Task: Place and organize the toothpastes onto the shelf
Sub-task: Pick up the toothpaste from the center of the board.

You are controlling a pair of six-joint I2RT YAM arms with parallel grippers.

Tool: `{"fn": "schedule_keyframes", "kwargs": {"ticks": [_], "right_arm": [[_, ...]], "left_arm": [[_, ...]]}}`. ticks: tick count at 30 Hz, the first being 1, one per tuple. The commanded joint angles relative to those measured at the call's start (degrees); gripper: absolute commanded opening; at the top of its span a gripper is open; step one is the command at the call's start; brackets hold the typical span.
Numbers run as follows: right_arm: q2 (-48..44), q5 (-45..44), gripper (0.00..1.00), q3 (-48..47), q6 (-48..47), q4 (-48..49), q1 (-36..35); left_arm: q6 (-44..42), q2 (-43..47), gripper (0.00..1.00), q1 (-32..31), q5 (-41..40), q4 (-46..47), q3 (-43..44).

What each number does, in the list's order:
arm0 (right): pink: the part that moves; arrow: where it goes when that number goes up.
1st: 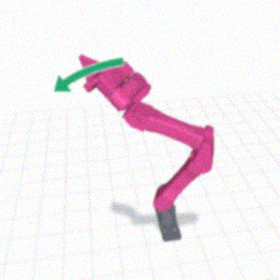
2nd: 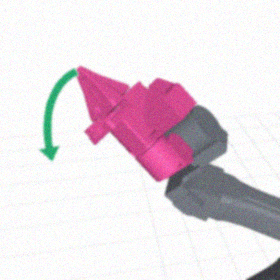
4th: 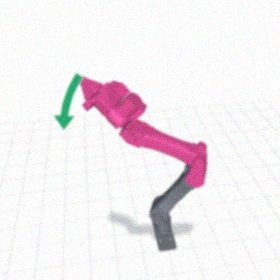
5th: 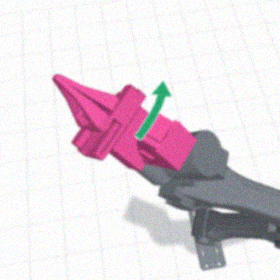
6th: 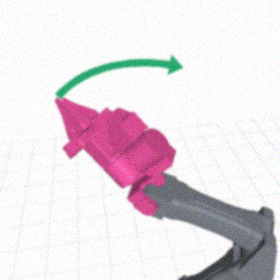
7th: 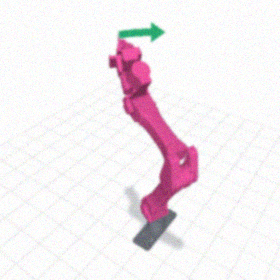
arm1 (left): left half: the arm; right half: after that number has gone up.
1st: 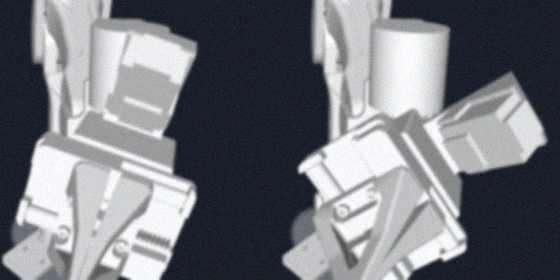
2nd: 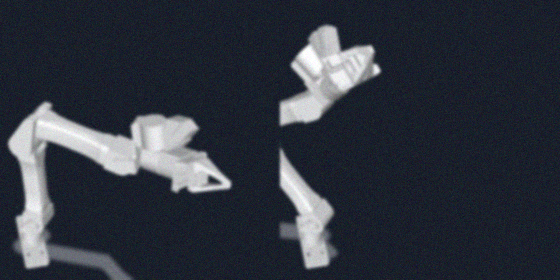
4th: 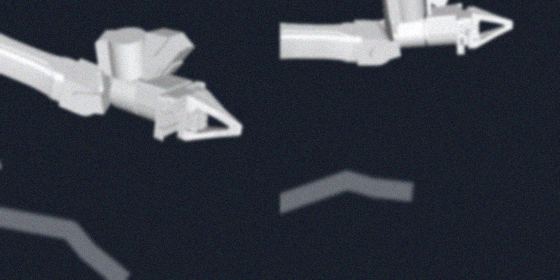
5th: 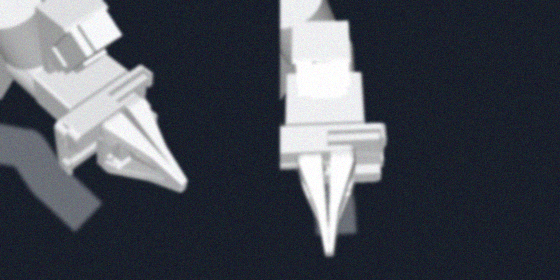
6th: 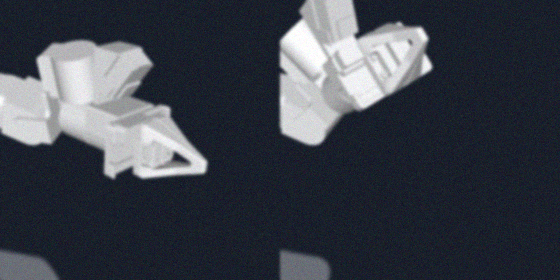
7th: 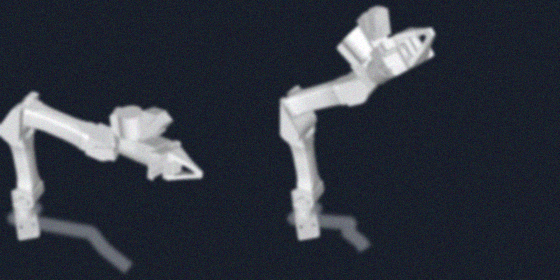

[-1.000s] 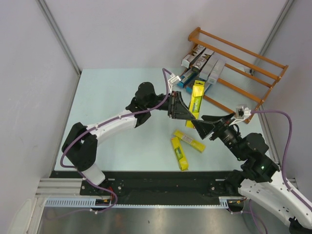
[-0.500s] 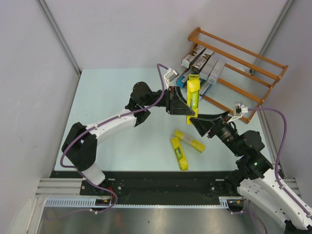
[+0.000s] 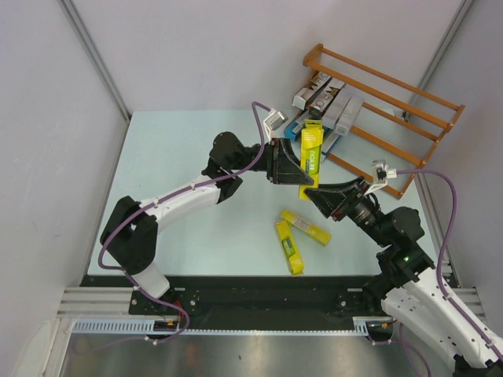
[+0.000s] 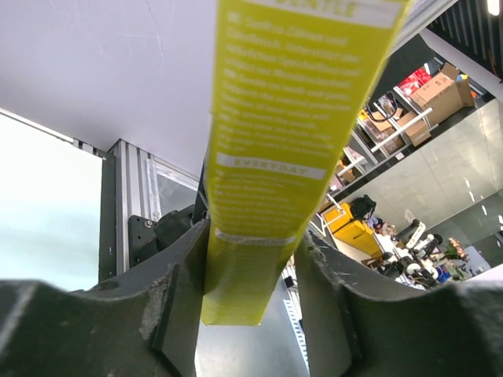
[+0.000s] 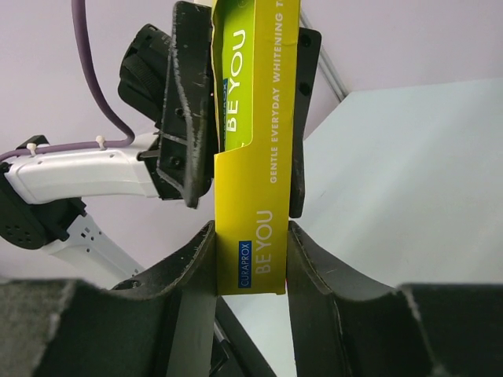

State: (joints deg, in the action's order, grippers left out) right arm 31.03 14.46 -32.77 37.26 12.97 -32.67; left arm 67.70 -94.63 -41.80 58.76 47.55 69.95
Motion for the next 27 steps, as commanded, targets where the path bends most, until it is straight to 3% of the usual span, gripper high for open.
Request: {"fn": "schedule_keyframes", "kwargs": {"ticks": [1, 3, 4, 7, 10, 16, 17, 19, 20, 21, 24, 27], "right_arm": [[-0.79, 0.13, 0.33, 0.34, -0.34, -0.14, 0.94], [-1.05, -0.04, 0.32, 0.34, -0.17, -0.49, 1.29], [-1.23, -0.22, 0.31, 0.34, 0.01, -0.67, 1.46], [-1.23, -0.74, 0.3, 0.43, 0.19, -1.46, 2.08], [-1.14, -0.66, 0.3, 0.43, 0.62, -2.16, 3.22], [-0.79, -0.13, 0.28, 1.05, 2.12, -2.6, 5.33], [-0.7, -0.13, 0.28, 1.13, 2.29, -2.77, 5.77], [-0.44, 0.22, 0.29, 1.48, 2.65, -2.95, 6.99], [0.08, 0.39, 0.29, 1.57, 3.08, -2.95, 7.35], [0.35, 0.57, 0.29, 1.92, 3.35, -2.95, 7.87], [2.28, 2.59, 0.29, 2.71, 4.66, -2.34, 10.42], [4.64, 6.97, 0.3, 4.29, 6.86, 0.38, 13.32]], "left_arm": [[0.94, 0.94, 0.54, 0.67, 0.74, 4.92, 1.24], [-0.19, 1.64, 0.63, 0.93, 0.57, 3.09, 0.63], [-3.6, 2.95, 0.73, 1.02, -0.31, 1.25, 0.01], [-15.9, 7.33, 0.89, 0.93, -4.86, -13.41, 0.09], [-27.16, 11.55, 0.97, 0.93, -10.05, -28.27, 0.18], [-41.41, 17.89, 1.0, 0.23, -32.09, -52.33, -0.43], [-44.55, 19.9, 1.0, -1.16, -41.35, -54.56, -0.34], [-47.39, 21.85, 0.99, -3.36, -50.89, -59.82, -0.34], [-49.23, 23.16, 1.0, -5.55, -55.29, -61.25, -0.34], [-49.77, 23.87, 1.0, -6.7, -64.64, -62.39, -0.78], [-51.18, 26.24, 1.0, -9.43, -75.5, -64.33, -2.88], [-51.53, 27.74, 1.0, -10.4, -79.32, -64.34, -5.26]]}}
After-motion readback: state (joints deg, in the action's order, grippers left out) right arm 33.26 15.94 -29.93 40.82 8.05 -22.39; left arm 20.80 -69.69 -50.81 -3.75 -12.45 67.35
